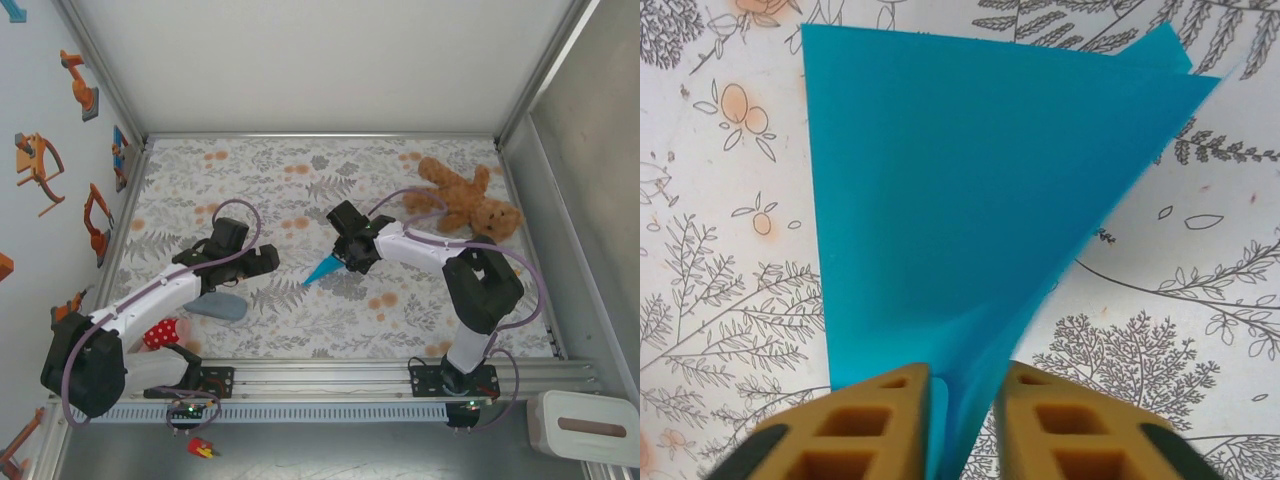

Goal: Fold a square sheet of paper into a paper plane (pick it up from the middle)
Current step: Turn over a paper plane at the top-center of the table.

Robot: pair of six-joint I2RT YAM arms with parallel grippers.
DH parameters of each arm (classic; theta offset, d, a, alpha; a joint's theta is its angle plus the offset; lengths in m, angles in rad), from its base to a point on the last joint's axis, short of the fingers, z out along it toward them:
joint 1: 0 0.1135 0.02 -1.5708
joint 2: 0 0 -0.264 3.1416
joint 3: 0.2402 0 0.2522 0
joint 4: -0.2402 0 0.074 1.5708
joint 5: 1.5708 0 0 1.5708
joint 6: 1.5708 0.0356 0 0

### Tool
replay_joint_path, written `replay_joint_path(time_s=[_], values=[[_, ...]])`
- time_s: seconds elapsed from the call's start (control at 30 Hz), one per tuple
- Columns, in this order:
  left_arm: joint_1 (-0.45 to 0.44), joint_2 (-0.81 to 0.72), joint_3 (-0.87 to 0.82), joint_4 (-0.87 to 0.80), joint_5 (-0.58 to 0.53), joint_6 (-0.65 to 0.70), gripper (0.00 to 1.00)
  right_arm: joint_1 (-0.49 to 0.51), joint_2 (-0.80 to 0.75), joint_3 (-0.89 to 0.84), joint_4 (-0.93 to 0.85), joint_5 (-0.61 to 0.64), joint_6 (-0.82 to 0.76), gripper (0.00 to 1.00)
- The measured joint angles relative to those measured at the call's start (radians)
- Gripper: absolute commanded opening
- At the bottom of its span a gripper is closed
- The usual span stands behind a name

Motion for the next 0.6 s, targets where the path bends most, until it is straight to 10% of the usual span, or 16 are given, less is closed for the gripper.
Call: replay_joint_path(time_s=[0.17,0.6], values=[[0.010,-0.022,-0.005,0.000,0.000,-0.002,0.96,0.000,0.000,-0.003,0.006,0.000,0.006,0.00],[0.129,-0.055,-0.080,0.055,0.078,-0.049,0.96,0.007,-0.003,0.156,0.063,-0.140,-0.299,0.00]])
